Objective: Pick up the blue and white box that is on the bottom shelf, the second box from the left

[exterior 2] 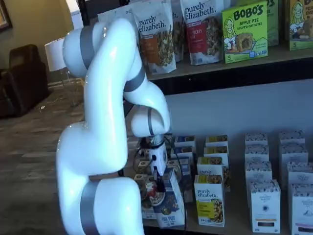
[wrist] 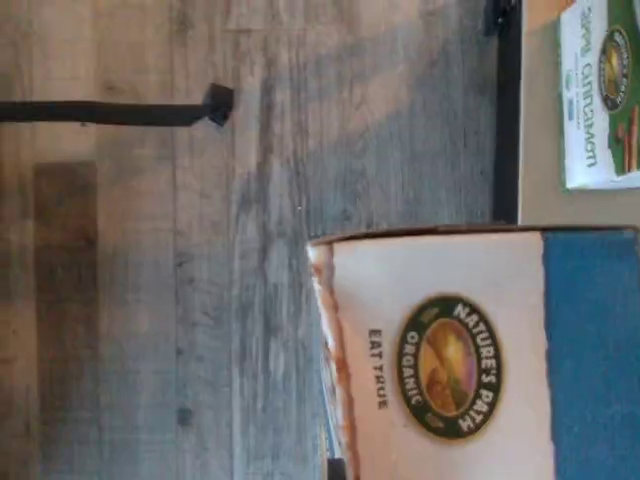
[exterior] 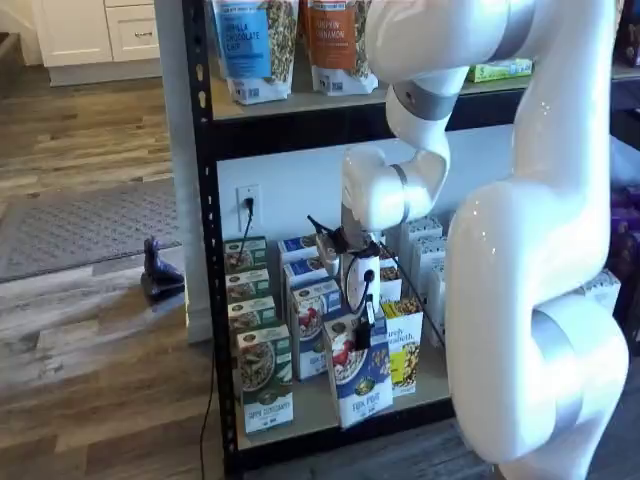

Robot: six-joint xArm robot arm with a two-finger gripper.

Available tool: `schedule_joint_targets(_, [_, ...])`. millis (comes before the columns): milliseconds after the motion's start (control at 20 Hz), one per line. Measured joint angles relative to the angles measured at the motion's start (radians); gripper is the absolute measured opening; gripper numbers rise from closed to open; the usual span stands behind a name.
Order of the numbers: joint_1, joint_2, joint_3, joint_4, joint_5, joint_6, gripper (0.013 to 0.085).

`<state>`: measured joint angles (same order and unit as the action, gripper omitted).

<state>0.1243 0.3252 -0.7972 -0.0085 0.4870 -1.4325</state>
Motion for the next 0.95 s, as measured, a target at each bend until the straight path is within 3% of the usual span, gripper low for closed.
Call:
schedule_joint_targets(450, [0.056, -0.165, 0.108, 0.001, 0.042, 0.055, 0.049])
schedule_joint_targets(950, [0.092, -0.274, 0.172, 0.033, 0.081, 0.065, 0.049])
